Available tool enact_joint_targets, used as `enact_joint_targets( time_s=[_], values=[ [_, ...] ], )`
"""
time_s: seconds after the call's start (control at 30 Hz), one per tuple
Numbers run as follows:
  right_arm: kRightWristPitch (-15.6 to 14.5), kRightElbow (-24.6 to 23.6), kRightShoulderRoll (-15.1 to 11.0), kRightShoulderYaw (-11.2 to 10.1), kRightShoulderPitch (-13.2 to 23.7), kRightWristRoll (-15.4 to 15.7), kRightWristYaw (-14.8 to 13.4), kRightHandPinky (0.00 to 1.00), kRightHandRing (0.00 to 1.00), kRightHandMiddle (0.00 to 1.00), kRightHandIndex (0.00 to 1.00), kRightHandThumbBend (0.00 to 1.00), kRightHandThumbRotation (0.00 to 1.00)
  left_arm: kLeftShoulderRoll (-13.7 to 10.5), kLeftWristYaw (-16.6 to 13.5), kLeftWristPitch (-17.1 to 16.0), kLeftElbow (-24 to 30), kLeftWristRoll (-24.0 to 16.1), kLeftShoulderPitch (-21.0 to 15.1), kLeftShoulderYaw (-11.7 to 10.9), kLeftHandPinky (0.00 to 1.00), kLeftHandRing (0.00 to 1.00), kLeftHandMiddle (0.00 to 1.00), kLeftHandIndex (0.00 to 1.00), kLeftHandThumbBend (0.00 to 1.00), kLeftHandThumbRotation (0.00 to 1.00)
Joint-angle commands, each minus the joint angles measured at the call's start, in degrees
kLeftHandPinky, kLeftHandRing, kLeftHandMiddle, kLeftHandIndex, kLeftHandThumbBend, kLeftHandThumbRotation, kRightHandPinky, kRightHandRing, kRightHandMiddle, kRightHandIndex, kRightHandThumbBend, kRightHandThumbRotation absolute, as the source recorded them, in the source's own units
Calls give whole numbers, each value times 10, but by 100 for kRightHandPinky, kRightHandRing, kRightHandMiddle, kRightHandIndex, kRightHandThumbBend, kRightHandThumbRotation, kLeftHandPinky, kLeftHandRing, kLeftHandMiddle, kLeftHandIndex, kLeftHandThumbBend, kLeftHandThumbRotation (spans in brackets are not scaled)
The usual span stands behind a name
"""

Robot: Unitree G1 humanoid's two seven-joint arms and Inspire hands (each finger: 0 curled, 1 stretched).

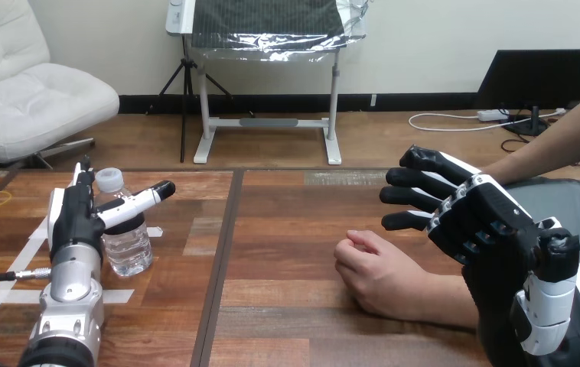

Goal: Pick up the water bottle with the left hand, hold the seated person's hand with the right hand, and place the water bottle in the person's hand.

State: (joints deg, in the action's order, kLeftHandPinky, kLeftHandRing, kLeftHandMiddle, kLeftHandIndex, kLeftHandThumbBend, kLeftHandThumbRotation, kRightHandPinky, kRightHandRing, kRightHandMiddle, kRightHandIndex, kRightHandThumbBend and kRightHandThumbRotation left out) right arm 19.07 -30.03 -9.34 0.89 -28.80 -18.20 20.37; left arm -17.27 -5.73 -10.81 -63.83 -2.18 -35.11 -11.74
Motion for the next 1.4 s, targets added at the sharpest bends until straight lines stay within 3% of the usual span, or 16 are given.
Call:
enact_joint_targets(
  time_s=[0.0,1.37],
  values=[
    [2,-17,-6,-8,29,-4,1,66,75,77,79,83,100,-6,3,3,-4,0,-51,8,99,100,100,100,100,20],
    [0,-26,-7,-10,24,-7,3,66,75,77,78,83,100,-7,4,16,-29,-6,-58,13,98,100,100,100,100,18]
  ],
)
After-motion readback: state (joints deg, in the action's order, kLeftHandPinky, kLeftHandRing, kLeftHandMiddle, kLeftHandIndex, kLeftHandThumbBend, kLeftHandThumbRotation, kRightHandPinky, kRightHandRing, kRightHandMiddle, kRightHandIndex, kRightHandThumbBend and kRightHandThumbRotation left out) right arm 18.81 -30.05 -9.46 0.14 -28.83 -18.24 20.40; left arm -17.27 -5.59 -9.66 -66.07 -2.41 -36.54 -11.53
